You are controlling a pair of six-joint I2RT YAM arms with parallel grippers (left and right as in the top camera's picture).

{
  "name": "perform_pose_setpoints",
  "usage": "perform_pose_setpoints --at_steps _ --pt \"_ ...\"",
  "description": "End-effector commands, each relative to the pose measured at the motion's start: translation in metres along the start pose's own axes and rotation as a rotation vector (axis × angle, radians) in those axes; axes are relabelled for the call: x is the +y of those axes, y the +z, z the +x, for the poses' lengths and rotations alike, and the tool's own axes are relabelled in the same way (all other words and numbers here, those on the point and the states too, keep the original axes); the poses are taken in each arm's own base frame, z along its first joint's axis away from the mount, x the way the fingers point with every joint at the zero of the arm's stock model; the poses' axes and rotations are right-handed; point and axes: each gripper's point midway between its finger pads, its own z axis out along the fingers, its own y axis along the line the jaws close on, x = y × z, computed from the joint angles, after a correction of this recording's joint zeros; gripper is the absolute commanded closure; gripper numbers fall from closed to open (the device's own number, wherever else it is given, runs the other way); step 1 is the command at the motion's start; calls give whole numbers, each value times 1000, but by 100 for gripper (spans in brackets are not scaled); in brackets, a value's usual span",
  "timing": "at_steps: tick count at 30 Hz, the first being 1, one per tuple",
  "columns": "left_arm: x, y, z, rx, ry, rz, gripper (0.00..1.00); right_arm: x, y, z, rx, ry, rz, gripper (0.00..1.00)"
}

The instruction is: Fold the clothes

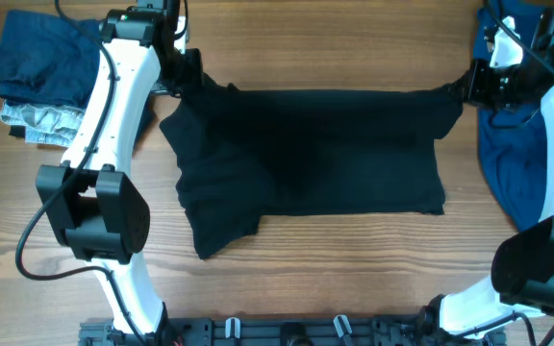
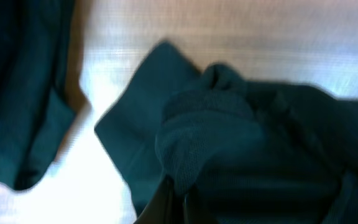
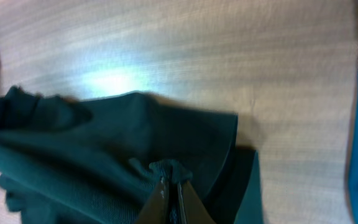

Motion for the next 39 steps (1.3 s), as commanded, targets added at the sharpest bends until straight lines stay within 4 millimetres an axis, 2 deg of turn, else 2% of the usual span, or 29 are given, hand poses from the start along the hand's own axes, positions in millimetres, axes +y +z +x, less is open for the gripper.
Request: perform_pose_setpoints --at_steps 1,3,8,12,18,22,28,32,39 --pt "6 -12 8 17 2 -5 96 -17 20 -9 0 -26 33 96" --pt "6 -12 12 31 2 -7 96 -23 33 -12 3 -26 33 96" --pt "6 -13 25 84 3 -3 96 -29 48 -6 43 -21 28 96" --pt "6 -14 40 148 1 2 96 -29 50 -3 59 -14 24 96" --pt "1 -10 51 190 -10 31 96 -36 57 4 90 -4 38 96" --pt "3 4 66 245 -14 29 96 -43 59 12 113 1 39 96" --pt "8 37 93 313 -17 15 96 -55 76 30 162 16 61 96" --pt "9 46 96 312 -17 15 96 -61 88 36 183 27 62 96" --pt "8 47 92 295 -16 18 96 -71 108 48 237 59 58 96"
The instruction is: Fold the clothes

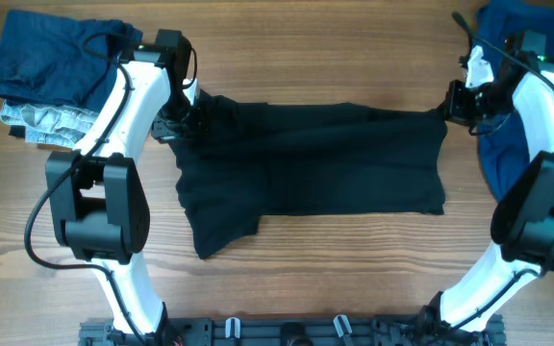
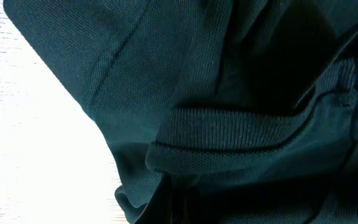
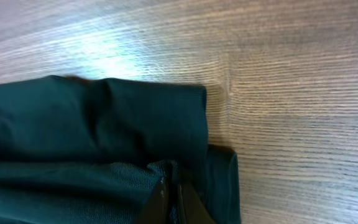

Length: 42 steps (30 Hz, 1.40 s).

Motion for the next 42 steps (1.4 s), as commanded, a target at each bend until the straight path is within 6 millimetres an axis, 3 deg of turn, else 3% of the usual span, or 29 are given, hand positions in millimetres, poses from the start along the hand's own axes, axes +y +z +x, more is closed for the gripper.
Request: perform_pose_setpoints --at_steps 1,5,7,8,9,11,17,22,24,26,29,35,42 --pt "2 -9 0 -25 -1 6 96 -16 13 6 33 18 24 96" --pt "2 -9 1 -22 -1 6 90 -16 13 8 41 41 24 96" --pt "3 -8 3 -12 -2 4 73 -16 13 10 49 52 23 95" --pt "3 -8 5 -4 -3 2 64 -15 13 11 54 69 23 85" --pt "4 -8 7 2 -2 1 58 -15 13 12 59 74 22 68" --pt "5 -9 7 3 -6 -3 57 -14 10 16 76 81 20 53" --pt "9 -16 4 -20 -17 2 58 -5 -12 9 67 81 13 48" --pt "7 -46 -13 -123 -17 21 56 -1 -21 -4 10 50 12 42" --pt "3 -58 -26 -193 -11 38 52 0 -17 -12 -20 6 14 43" --pt "-1 -61 -38 -245 -3 58 41 3 -13 -17 -39 -13 14 46" --pt "-11 -63 -49 -284 7 110 36 17 -6 -17 -31 -74 6 50" --pt "-27 -59 -63 -322 36 160 36 55 10 -14 -7 -201 24 48" --pt "-56 -31 -56 -253 108 159 37 62 13 5 71 -146 21 42"
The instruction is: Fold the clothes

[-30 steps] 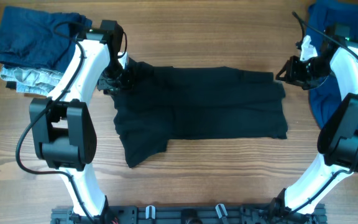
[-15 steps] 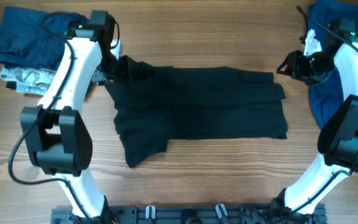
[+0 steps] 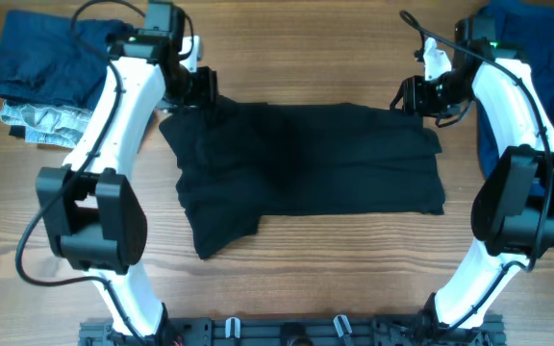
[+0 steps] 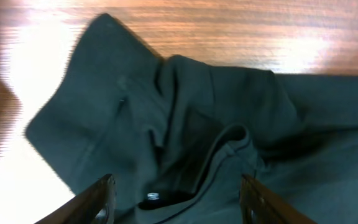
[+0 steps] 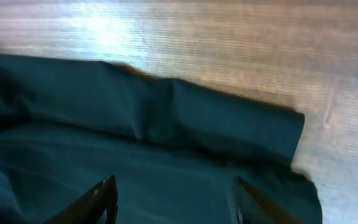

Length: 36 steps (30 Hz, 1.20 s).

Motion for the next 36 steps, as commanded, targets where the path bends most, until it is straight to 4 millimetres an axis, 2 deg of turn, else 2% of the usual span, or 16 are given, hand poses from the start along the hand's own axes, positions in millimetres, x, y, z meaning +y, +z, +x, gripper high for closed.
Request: perform_pose_setpoints --at_steps 1,7,12,14,16,18,19,21,22,23,26,29,31,33,35,36 --pt "-19 26 7 53 47 23 37 -1 -8 8 17 29 18 42" --pt "-30 66 7 73 129 26 37 -1 -8 11 30 33 16 41" --pt "-35 77 -1 44 178 35 39 -1 -8 11 28 32 17 41" --pt "-35 77 -1 43 198 36 47 -1 -8 10 26 31 17 41" --pt "-35 77 1 52 197 35 69 -1 -8 10 26 31 17 41" --pt "-34 76 3 61 195 33 84 -1 -8 10 25 30 17 41" --pt "-34 76 5 66 194 32 87 -1 -8 9 24 30 17 40" --pt "-32 74 9 85 244 30 86 -1 -8 9 22 29 18 40" --pt "-31 74 11 93 268 30 82 -1 -8 9 22 29 18 39" --pt "-31 71 13 100 310 31 76 -1 -8 9 21 29 18 38" --pt "-32 60 14 94 416 37 45 -1 -8 8 17 28 18 37" --pt "-34 52 10 69 482 41 33 -1 -8 8 18 27 18 36" --pt "-35 52 8 57 484 42 32 -1 -8 8 19 28 18 36" --pt "-36 53 8 59 494 46 38 -1 -8 8 18 28 18 36" --pt "-38 53 8 58 506 54 49 -1 -8 8 18 28 18 36" --pt "-38 53 7 53 507 54 59 -1 -8 8 17 28 18 36"
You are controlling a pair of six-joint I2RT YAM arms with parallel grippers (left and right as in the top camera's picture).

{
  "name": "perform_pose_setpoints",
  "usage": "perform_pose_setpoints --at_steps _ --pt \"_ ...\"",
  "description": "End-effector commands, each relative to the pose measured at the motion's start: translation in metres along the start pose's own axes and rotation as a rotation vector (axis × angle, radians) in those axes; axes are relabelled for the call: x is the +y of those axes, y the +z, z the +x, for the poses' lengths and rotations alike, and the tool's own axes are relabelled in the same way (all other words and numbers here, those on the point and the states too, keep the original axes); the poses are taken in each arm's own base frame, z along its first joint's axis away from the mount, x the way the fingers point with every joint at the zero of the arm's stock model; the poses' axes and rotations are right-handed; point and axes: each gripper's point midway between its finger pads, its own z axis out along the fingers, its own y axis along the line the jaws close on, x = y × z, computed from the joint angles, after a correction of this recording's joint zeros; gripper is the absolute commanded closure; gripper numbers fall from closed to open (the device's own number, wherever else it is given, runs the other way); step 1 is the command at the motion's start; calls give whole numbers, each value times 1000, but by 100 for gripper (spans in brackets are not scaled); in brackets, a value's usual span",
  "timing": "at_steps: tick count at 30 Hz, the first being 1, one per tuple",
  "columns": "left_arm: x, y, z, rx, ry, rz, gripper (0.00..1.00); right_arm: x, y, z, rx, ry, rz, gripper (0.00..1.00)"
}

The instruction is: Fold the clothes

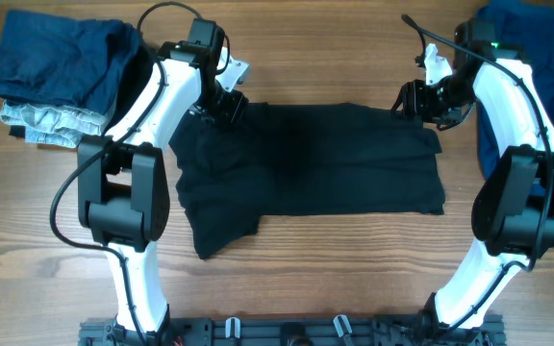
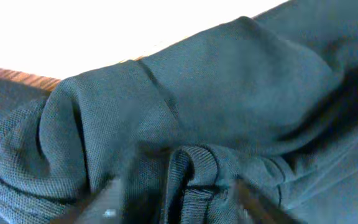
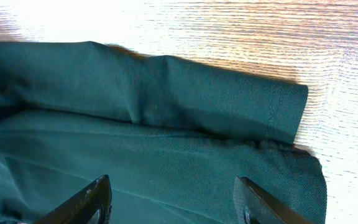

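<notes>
A black polo shirt lies spread flat across the middle of the table, one sleeve sticking out at the lower left. My left gripper is open low over its top left part; the left wrist view, blurred, shows the ribbed collar between the spread fingers of the left gripper. My right gripper is open over the shirt's top right corner. The right wrist view has the folded edge ahead of the right gripper, with flat cloth between its fingers.
A stack of folded clothes sits at the far left corner, a blue garment on a grey patterned one. A loose blue cloth lies at the right edge, beside the right arm. A black rail runs along the front.
My left gripper has shifted right and a little nearer, from the shirt's far left corner to over the collar, and its wrist has turned. The right gripper and the shirt are as before.
Both grippers were shut on the shirt's far corners, holding its top edge stretched near the back of the table. Then, still shut, they held that edge closer in. After that both were open with the shirt lying flat, and now the left one is over the collar.
</notes>
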Motion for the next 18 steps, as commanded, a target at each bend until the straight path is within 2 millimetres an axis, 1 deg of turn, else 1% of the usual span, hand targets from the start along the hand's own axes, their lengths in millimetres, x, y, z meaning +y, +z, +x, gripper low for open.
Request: perform_pose_setpoints --at_steps 1,2,5,8,11,14,17,18 --pt "-6 -17 -12 -59 52 10 66 0 -9 -2 -24 -1 13 36" --pt "-8 -17 -13 -61 53 20 69 0 -9 -2 -24 -1 13 36" --pt "-10 -17 -12 -58 52 32 69 0 -9 -2 -23 -1 13 36" --pt "-12 -17 -2 -19 51 41 67 0 -9 -2 -21 -1 13 36" --pt "-12 -17 7 19 66 42 69 0 -9 -2 -24 -1 13 36" --pt "-12 -17 6 14 66 40 95 0 -9 -2 -24 -1 13 36" --pt "-3 -18 -2 -14 61 -7 96 0 -9 -2 -24 -2 13 36" --pt "-2 -21 -6 -28 64 -19 96 0 -9 -2 -24 -2 14 36"
